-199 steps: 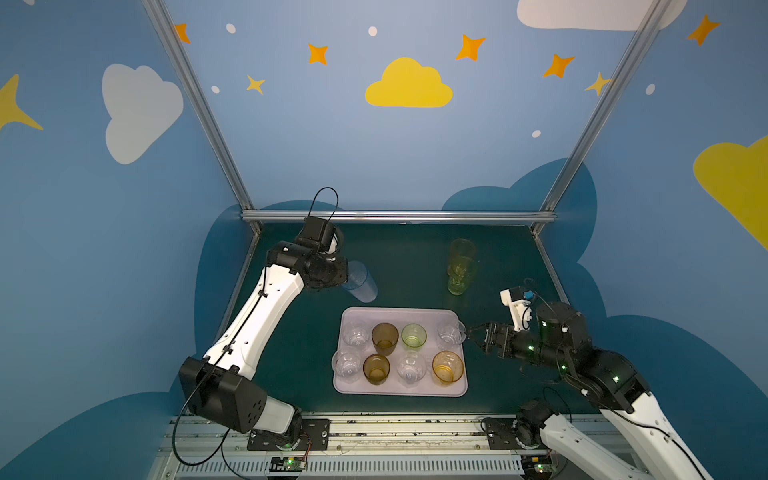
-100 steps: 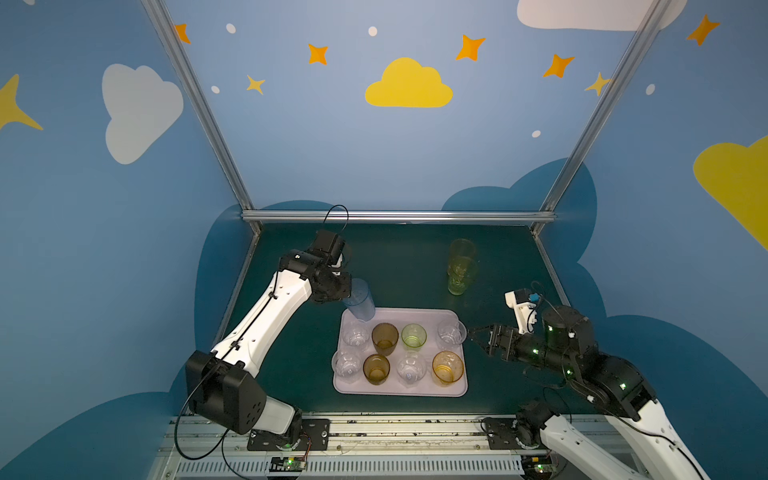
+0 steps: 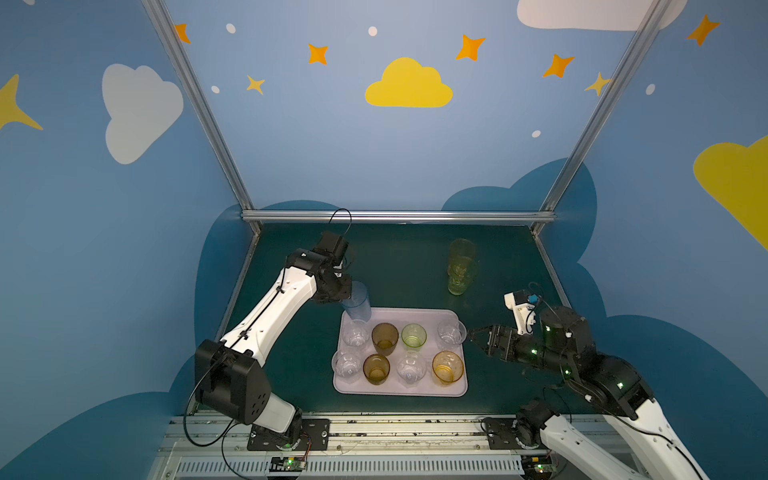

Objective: Place the glasses into the tray
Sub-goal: 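Lower the frosted blue glass onto the tray corner and open left gripper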

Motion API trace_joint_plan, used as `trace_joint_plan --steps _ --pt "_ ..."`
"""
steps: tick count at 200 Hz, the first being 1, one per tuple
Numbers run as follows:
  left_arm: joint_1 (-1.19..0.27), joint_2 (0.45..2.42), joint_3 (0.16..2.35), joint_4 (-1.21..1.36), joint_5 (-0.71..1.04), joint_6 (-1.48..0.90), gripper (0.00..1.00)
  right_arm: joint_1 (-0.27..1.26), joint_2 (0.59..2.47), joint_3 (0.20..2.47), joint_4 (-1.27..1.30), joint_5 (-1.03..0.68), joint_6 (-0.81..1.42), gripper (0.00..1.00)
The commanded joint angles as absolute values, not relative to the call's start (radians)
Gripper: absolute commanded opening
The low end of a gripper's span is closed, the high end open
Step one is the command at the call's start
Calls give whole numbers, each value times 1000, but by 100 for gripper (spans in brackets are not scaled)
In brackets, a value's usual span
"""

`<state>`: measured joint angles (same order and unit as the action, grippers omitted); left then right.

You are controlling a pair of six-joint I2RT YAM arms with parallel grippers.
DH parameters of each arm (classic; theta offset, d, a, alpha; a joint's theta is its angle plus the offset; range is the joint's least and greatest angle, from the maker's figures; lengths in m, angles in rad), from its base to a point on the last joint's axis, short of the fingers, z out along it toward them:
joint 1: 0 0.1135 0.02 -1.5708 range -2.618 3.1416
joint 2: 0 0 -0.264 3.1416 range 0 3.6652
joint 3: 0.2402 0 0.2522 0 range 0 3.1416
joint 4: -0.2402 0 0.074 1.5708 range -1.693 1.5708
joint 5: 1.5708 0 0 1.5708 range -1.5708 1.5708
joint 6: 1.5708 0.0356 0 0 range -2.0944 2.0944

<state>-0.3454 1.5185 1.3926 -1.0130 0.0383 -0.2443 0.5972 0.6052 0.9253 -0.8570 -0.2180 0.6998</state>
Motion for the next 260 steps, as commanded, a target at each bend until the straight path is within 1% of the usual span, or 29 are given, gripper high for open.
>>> trace_joint_plan --steps 1,160,179,217,233,240,244,254,260 --pt "-348 1533 1408 -1015 31 -232 4 592 601 913 -873 -202 703 87" --pt "-357 1598 1405 -1020 -1 -240 4 581 601 896 -888 -176 709 87" --pt "-357 1607 1407 -1025 -6 -238 9 581 601 892 -888 -175 709 87" --pt "-359 1608 1402 -1018 -5 -242 12 580 592 884 -890 -170 709 87" --pt "-359 1611 1406 -1014 -3 -244 16 577 589 882 -891 -169 712 87" --pt "-359 1609 1409 -1015 -2 -243 20 577 588 882 -892 -170 713 87" --pt "-358 1608 1411 -1015 -2 -243 23 577 588 882 -892 -169 713 87" --pt "-359 1601 1414 -1012 -2 -242 39 576 591 882 -893 -170 713 87" --pt "-358 1596 1414 -1010 -2 -242 43 576 591 884 -893 -171 713 87"
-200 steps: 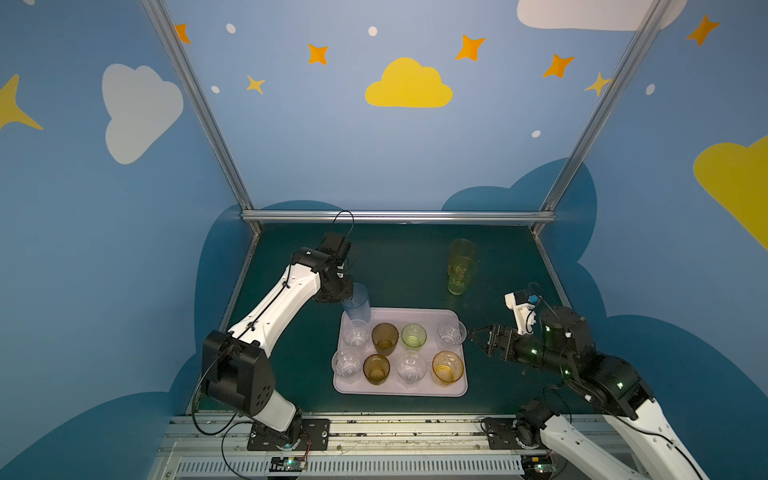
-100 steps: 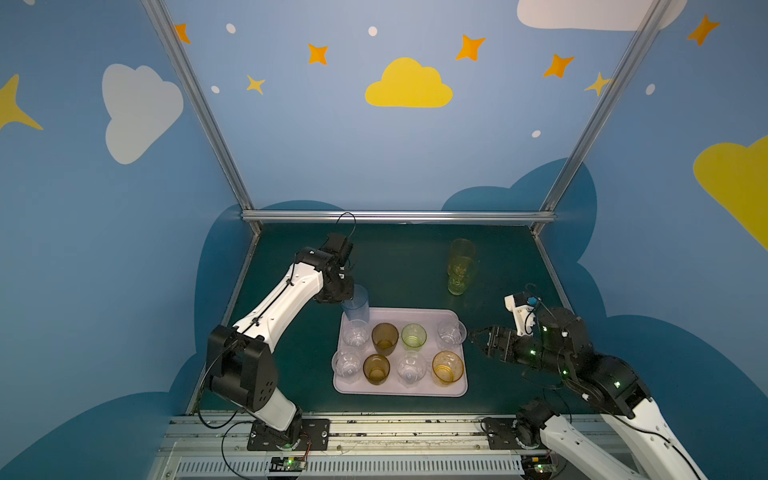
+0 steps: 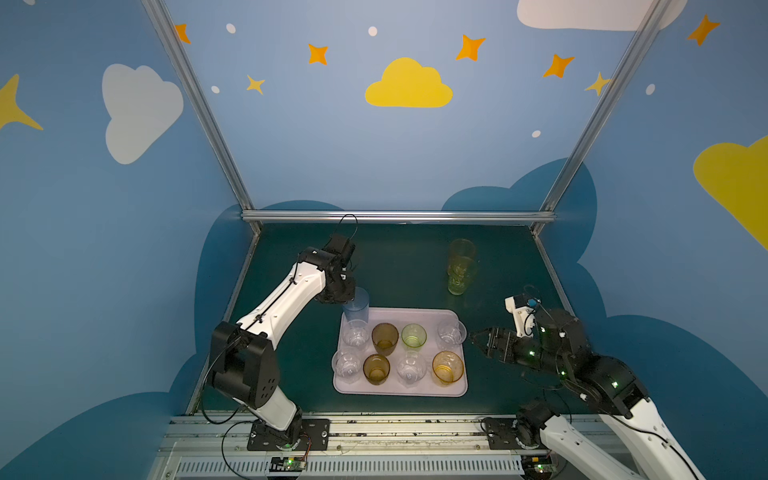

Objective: Place the glasses into the tray
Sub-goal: 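Lower the frosted blue glass onto the tray corner and open left gripper, then reach right gripper to the green glass near the far table edge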

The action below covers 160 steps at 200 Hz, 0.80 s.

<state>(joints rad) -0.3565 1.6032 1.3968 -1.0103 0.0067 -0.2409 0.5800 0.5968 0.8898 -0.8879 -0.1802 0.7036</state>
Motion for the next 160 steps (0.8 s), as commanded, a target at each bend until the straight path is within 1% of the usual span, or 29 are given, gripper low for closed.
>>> trace_joint_plan --steps 1,9,13,25,38,48,53,74,95,100,108,112,160 --pt "-358 1595 1414 -1010 -2 -241 43 576 591 884 -894 -171 713 87" --pt "-358 1589 1415 -1006 -3 -241 45 575 592 884 -894 -172 714 87" --pt "-359 1583 1416 -1004 -5 -240 48 575 592 884 -896 -173 715 87" --pt "-358 1567 1417 -1002 -9 -240 62 575 591 884 -896 -172 716 87" --pt "-358 1553 1418 -998 -11 -231 67 574 591 884 -896 -170 716 87" --pt "-359 1539 1419 -997 -15 -226 73 574 591 884 -896 -167 715 87" --pt "-359 1530 1418 -998 -18 -224 74 574 592 884 -896 -166 715 87" --pt "-358 1497 1417 -1005 0 -209 75 573 604 888 -897 -162 713 87" --pt "-358 1459 1417 -1008 3 -209 82 571 620 895 -897 -164 713 87" --pt "-359 1449 1416 -1007 3 -207 86 571 625 897 -895 -164 713 87" --pt "-359 1430 1413 -1003 1 -199 97 571 631 900 -893 -164 714 87" --pt "-359 1422 1411 -998 0 -193 100 569 634 901 -892 -164 715 87" --pt "-355 1276 1325 -891 -94 -145 100 565 679 933 -885 -148 712 87"
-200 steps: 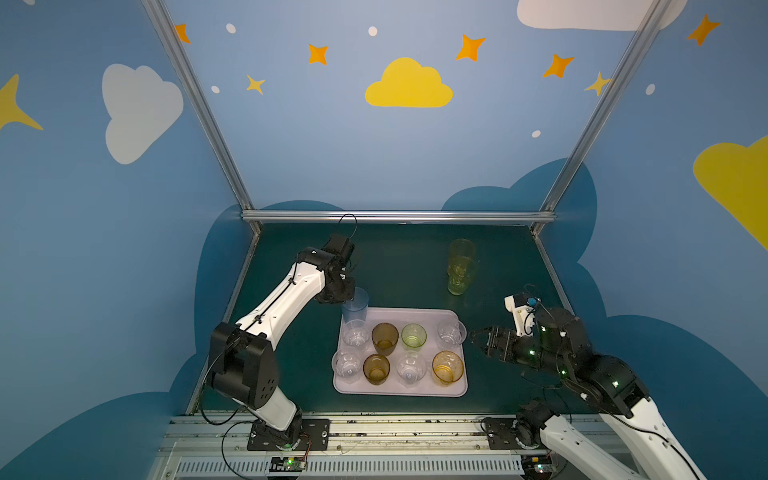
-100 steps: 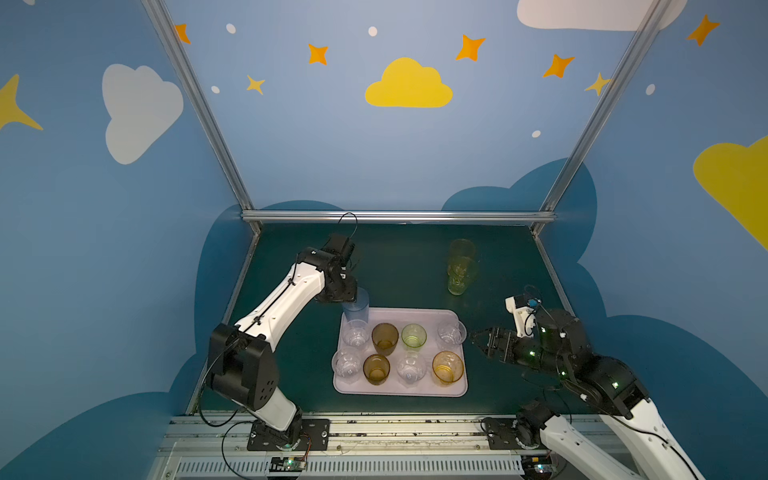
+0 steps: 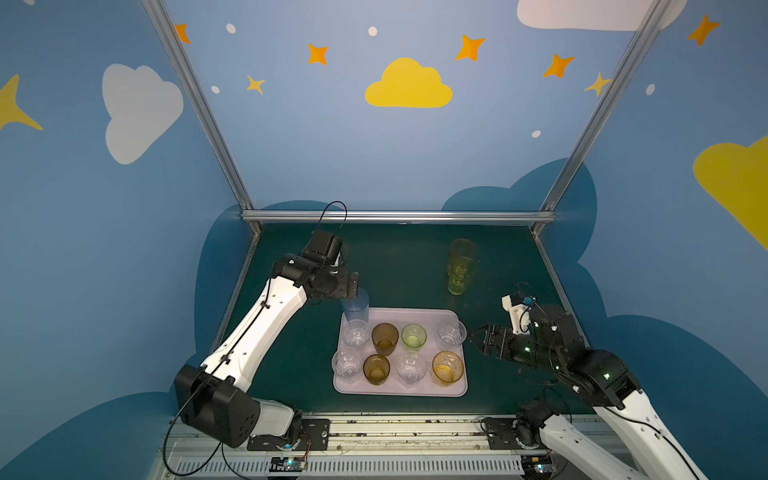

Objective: Place the glasses into the tray
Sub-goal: 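Reach right gripper to the green glass near the far table edge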

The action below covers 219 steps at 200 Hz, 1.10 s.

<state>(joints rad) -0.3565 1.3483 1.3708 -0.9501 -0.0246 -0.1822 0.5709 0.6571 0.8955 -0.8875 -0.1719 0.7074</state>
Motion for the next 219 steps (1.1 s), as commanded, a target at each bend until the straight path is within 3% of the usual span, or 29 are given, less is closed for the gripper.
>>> trace_joint_plan --steps 1,38,67,133,219 --pt "-356 1272 1320 -888 -96 -145 100 565 681 934 -886 -147 711 87" --pt "-350 1105 1178 -759 -109 -139 100 552 759 1013 -890 -114 673 87" --pt "-346 989 1107 -703 4 -141 100 531 862 1092 -893 -73 650 87" --pt "-338 794 965 -617 76 -260 100 388 1117 1274 -878 -83 600 87" --pt "-316 776 927 -623 243 -354 100 249 1375 1331 -759 -125 606 84"
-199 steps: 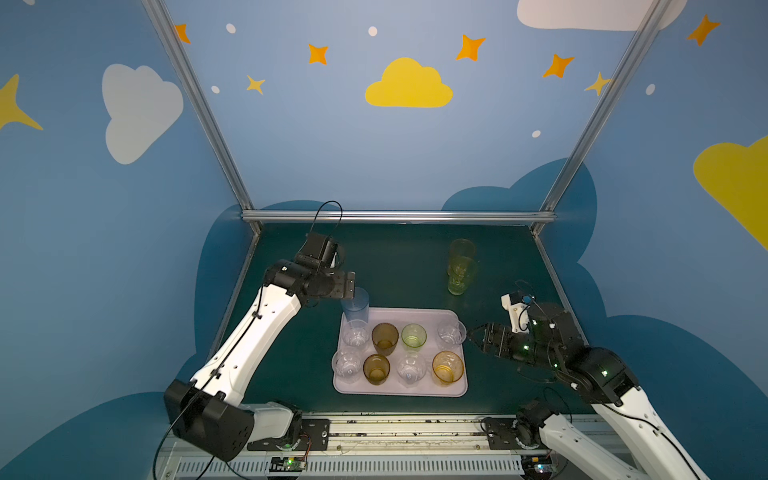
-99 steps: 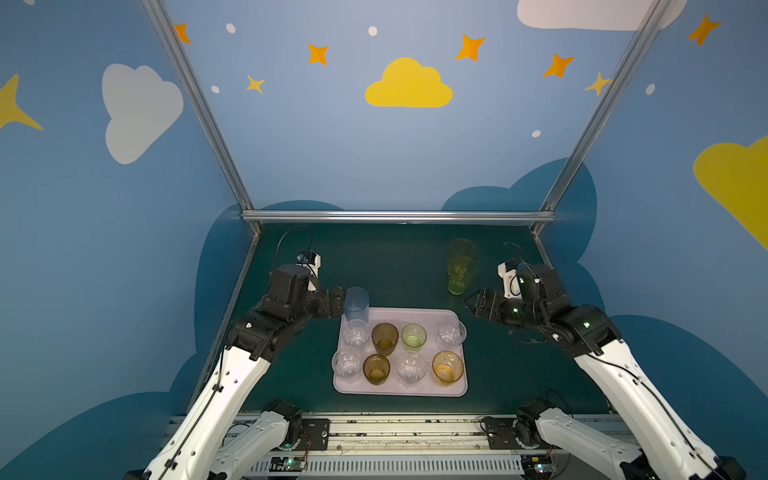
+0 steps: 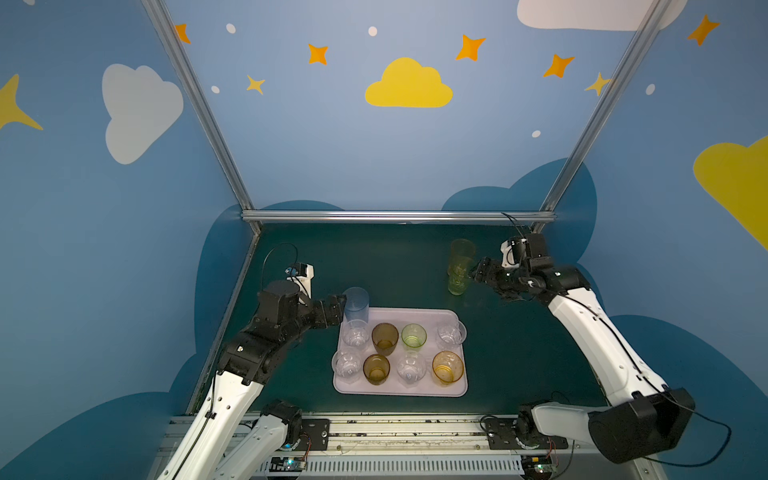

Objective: Place the glasses into the tray
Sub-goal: 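Reach right gripper to the green glass near the far table edge, then lower right gripper into the green glass and close on its rim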

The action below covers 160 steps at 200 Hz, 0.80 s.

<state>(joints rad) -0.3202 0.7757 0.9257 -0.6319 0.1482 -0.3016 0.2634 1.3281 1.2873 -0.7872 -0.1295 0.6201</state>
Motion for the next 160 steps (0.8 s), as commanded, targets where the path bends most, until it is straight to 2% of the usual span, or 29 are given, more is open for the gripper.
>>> trace_joint_plan --steps 1,44,58,85,142,160 --pt "-316 775 927 -623 247 -355 100 250 1378 1331 -758 -125 606 84" --pt "-315 770 901 -574 330 -410 100 240 1475 1358 -728 -120 614 78" --pt "-316 769 899 -582 323 -408 100 238 1506 1369 -719 -114 617 70" --pt "-316 762 890 -602 296 -393 100 238 1553 1383 -700 -95 613 49" --pt "-316 736 870 -618 306 -395 100 237 1624 1412 -696 -37 614 47" --pt "-316 729 871 -612 314 -403 100 238 1642 1419 -693 -27 614 43"
